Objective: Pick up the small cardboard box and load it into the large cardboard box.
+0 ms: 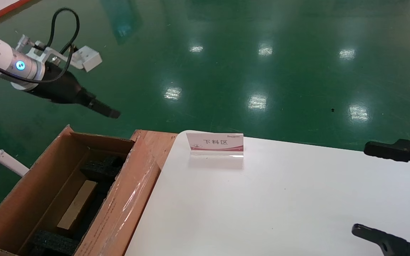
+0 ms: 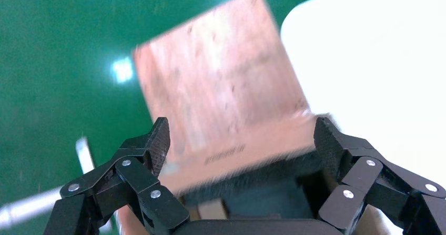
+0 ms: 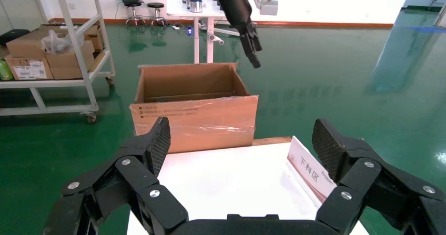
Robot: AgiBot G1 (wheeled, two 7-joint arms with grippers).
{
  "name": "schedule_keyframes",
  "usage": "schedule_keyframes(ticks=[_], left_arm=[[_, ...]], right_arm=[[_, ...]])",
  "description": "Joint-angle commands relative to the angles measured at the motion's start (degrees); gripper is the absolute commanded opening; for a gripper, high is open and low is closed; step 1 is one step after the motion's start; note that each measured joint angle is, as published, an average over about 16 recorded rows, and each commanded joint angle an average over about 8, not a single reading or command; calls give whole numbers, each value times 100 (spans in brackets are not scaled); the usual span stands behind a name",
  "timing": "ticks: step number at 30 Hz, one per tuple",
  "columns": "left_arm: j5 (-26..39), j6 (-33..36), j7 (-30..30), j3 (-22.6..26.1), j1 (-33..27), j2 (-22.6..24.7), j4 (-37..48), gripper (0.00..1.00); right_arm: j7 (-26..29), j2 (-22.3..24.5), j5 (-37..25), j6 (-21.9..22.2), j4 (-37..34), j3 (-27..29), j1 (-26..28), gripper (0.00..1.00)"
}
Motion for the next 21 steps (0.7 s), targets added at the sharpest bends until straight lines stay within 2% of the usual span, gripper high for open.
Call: schedule_keyframes(ticks=[1, 7, 15, 21], left_arm=[[-43, -159, 23, -78, -168, -153, -402, 100], [96, -392, -7, -33, -344, -228, -916, 100], [114, -320, 4, -74, -245, -203, -777, 100], [-6, -145, 220, -693, 178, -233, -939, 100]], right_arm=[[0, 0, 0, 0, 0, -1, 0, 100], [-1, 1, -2, 2, -2, -1, -1, 100], [-1, 1, 0, 2, -2, -1, 0, 100], [-2, 1, 1, 1, -4, -2, 1, 100]])
